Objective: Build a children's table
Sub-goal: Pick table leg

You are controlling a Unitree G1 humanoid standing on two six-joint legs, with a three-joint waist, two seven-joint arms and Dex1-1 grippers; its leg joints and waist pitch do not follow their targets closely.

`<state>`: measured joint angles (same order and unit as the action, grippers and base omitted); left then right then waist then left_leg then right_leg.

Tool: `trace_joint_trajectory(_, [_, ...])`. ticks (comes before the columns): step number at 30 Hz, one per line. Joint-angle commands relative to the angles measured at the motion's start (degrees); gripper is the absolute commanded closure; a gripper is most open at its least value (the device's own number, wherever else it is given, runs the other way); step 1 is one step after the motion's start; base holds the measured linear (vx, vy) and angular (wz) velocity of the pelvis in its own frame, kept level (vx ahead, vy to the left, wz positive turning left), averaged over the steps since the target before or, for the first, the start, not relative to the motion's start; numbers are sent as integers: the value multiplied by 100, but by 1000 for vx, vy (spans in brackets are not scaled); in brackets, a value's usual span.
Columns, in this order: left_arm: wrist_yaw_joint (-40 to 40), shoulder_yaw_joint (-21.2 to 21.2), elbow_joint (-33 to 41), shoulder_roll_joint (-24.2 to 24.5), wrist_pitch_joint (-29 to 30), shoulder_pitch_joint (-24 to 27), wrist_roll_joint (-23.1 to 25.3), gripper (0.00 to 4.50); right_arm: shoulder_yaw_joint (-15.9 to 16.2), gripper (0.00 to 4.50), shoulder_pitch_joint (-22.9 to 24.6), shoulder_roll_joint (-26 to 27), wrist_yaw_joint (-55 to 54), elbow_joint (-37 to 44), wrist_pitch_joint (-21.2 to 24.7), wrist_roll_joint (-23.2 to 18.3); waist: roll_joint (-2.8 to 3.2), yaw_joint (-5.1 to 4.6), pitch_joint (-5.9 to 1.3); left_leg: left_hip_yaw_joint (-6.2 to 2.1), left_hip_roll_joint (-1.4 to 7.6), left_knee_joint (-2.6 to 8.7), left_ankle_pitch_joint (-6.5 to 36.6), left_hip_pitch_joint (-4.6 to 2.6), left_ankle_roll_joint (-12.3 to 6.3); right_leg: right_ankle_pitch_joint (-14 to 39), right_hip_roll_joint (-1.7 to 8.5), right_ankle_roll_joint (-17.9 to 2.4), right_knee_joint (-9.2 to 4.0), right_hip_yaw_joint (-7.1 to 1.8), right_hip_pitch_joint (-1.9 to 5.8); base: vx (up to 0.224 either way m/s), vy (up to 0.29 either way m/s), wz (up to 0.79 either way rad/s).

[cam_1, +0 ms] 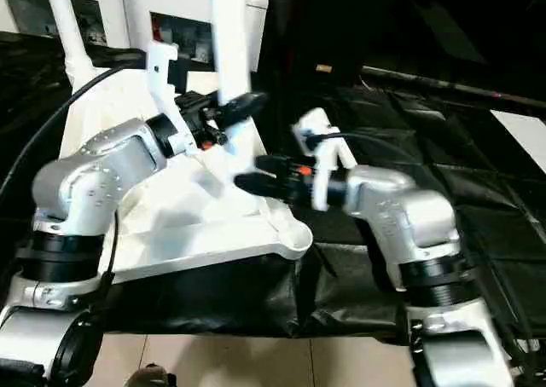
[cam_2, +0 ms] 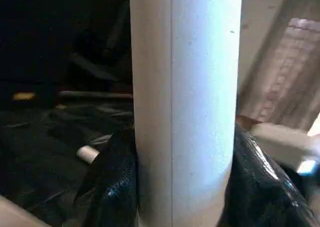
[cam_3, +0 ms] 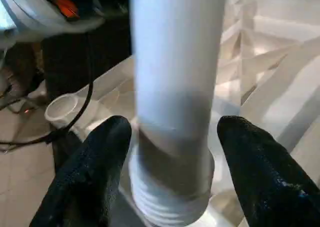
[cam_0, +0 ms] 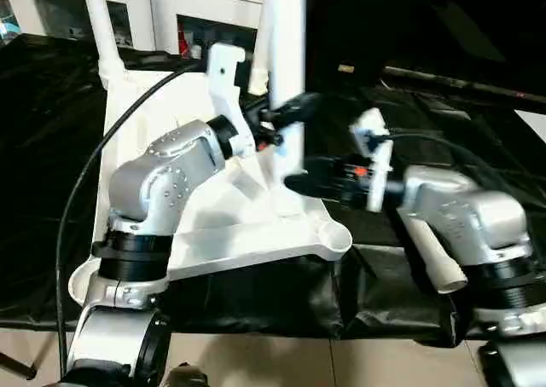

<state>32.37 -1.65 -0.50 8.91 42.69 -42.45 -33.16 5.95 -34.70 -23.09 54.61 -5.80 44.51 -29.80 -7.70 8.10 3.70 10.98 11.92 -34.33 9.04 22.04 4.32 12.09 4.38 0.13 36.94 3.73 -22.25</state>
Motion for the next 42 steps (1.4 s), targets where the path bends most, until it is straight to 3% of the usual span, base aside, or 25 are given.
trace_joint_trajectory(1, [245,165,249,-11,186,-55,-233,262,108,143,-148,-152,246,-76,70,-75,50,-15,-415,-71,157,364,737,-138,329,617,376,-824,-437,-256,245,0,0,0])
trace_joint_trajectory(5, [413,205,413,-15,349,-26,-418,262,190,143,-209,-199,457,-160,49,-36,27,-14,-409,-72,164,365,763,-134,327,717,379,-836,-443,-253,242,0,0,0])
trace_joint_trajectory(16, [673,385,578,148,512,46,-495,262,181,143,-381,-194,999,-262,88,-230,37,-7,-410,-70,163,363,753,-136,323,783,376,-810,-443,-258,237,0,0,0])
trace_joint_trajectory(20, [705,374,581,135,546,41,-534,262,204,143,-357,-228,1092,-237,109,-256,39,-9,-418,-70,162,360,691,-141,331,644,369,-837,-428,-253,240,0,0,0])
trace_joint_trajectory(23, [709,383,572,140,535,31,-533,262,246,176,-339,-262,1164,-238,107,-256,34,-8,-418,-69,160,359,688,-136,316,646,371,-843,-430,-254,249,0,0,0])
trace_joint_trajectory(42, [746,304,490,197,521,-8,-572,262,338,176,-196,-353,1225,-240,57,-111,42,-10,-419,-72,162,356,705,-140,321,667,366,-851,-431,-252,242,0,0,0])
